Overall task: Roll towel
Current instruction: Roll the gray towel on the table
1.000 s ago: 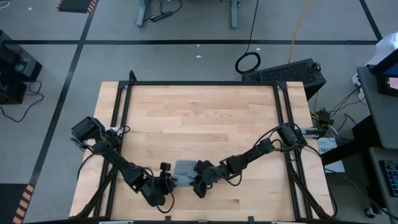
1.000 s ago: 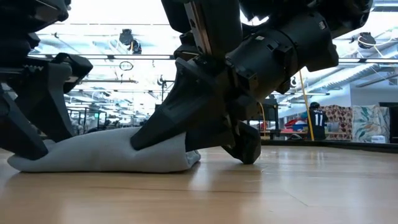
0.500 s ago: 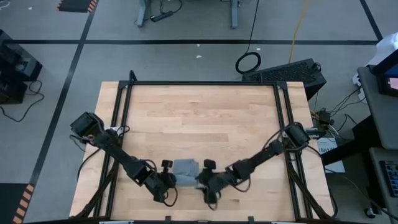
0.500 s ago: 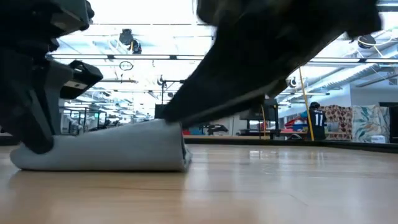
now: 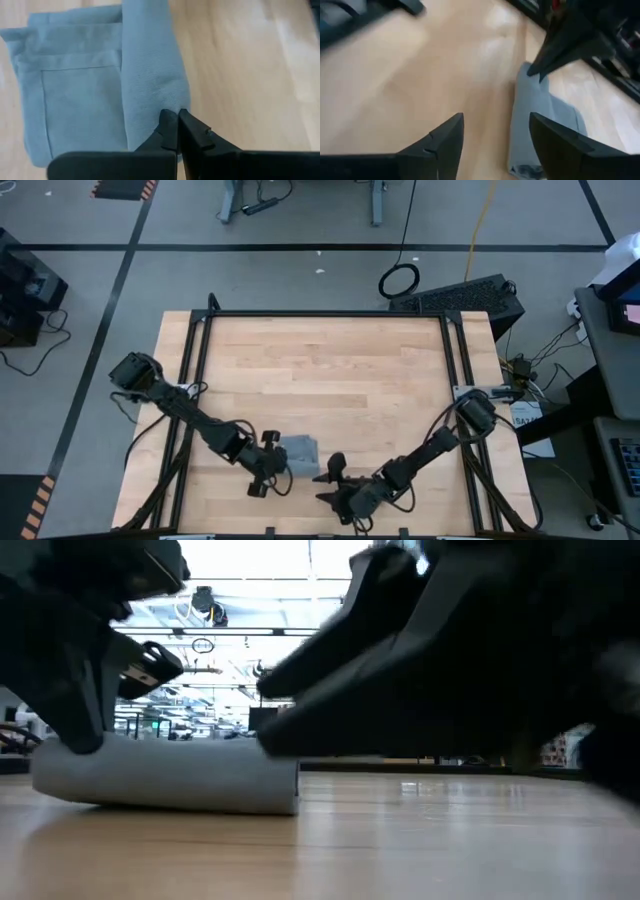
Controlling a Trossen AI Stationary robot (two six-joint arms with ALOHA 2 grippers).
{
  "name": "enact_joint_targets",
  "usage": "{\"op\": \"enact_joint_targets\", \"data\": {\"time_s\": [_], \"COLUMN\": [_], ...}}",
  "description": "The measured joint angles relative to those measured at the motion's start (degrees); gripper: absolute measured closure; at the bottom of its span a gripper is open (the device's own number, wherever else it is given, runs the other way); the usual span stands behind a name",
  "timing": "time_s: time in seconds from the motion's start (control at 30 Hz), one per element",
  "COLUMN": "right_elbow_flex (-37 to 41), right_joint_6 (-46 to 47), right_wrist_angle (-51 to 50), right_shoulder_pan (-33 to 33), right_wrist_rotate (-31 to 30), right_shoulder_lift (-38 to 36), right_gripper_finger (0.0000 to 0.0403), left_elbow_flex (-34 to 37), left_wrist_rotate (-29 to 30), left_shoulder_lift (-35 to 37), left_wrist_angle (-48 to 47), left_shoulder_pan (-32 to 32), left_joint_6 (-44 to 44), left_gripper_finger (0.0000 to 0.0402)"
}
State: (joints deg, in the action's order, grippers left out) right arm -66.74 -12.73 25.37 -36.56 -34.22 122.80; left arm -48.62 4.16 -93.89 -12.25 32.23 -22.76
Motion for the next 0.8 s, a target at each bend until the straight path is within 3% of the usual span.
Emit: {"op": "enact_joint_targets", "data": {"time_s": [0.3,0.6,0.8], "right_elbow_flex": [-0.1,-0.2,-0.2], "right_joint_6": [0.3,6.3,3.2], "right_wrist_angle": [-2.1,-7.1,-5.1], "right_shoulder_pan": [2.9,4.8,5.4], "right_wrist_rotate": [-0.8,0.2,-0.2], "right_shoulder_lift": [1.1,0.9,0.9], "right_gripper_finger": [0.0216,0.0214,0.0214], "left_elbow_flex": [0.0,0.0,0.0], "left_wrist_rotate": [-4.2,-5.1,-5.8], "left_shoulder_lift": [-0.1,-0.1,-0.1], "left_wrist_angle": [-1.0,-1.2,-1.4], "left_shoulder_pan": [-3.2,-4.5,-4.5], "left_joint_6": [1.2,2.7,5.1], "left_gripper_finger": [0.0399,0.0399,0.0399]}}
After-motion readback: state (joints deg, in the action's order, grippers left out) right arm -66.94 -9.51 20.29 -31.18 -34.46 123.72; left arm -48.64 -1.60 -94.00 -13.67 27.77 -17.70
